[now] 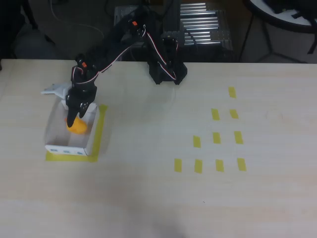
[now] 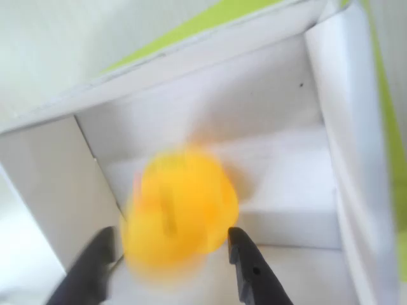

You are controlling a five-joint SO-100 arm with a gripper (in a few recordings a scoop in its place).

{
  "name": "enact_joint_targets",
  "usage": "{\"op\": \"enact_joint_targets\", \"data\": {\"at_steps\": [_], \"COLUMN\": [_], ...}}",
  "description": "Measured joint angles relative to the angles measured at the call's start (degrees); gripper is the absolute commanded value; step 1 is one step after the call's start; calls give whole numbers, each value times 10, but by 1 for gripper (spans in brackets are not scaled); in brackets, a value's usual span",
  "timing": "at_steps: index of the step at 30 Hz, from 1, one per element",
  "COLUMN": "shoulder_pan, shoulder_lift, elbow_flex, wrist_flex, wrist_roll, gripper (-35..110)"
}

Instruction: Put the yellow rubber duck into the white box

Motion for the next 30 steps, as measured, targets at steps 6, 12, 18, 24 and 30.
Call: {"op": "enact_joint_targets", "data": {"at_steps": [6,12,18,24,30], "shoulder_pan": [-6,-58,-207,-416,-508], "shoulder_lift": [0,54,311,675,975], "elbow_flex": [0,0,86,320,602], "wrist_flex": [0,25,50,92,139], "wrist_roll": [-1,54,169,308,385], "gripper": [13,0,0,0,0]}}
